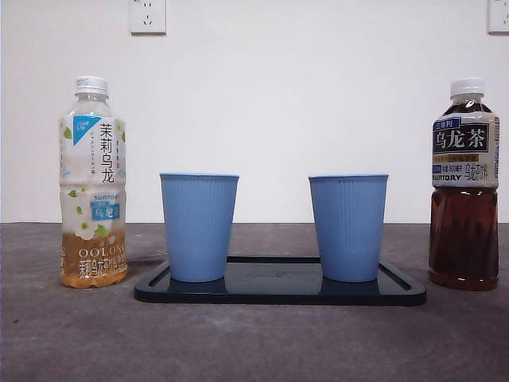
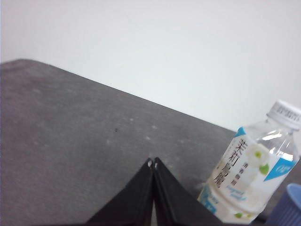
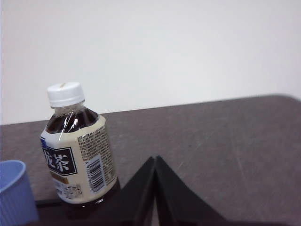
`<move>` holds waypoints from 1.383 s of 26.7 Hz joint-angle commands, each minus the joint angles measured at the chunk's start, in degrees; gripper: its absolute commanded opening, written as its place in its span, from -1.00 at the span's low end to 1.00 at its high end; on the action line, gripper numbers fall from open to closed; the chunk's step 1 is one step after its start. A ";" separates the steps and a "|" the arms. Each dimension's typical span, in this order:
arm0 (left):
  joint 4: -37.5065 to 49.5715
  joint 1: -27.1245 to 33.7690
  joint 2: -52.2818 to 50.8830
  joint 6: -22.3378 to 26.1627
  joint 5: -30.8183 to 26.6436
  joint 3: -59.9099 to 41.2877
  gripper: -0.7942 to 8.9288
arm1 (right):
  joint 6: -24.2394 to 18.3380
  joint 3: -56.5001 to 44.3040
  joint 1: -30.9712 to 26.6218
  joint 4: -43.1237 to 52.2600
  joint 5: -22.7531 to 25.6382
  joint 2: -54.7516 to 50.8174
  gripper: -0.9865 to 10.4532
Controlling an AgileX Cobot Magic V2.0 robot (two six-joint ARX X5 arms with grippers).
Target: Pour the drink into the cup
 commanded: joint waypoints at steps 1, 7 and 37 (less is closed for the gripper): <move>0.70 0.11 0.00 -5.62 0.15 1.14 -0.82 | 6.36 -0.04 0.15 0.26 -0.37 0.07 -0.82; -2.29 0.11 0.11 -8.24 2.91 5.18 -0.82 | 9.66 2.64 0.11 -1.42 -2.51 0.07 -0.82; -50.03 -0.68 30.88 21.94 30.32 51.69 -0.82 | -11.80 53.13 0.68 -56.39 -16.02 28.76 -0.82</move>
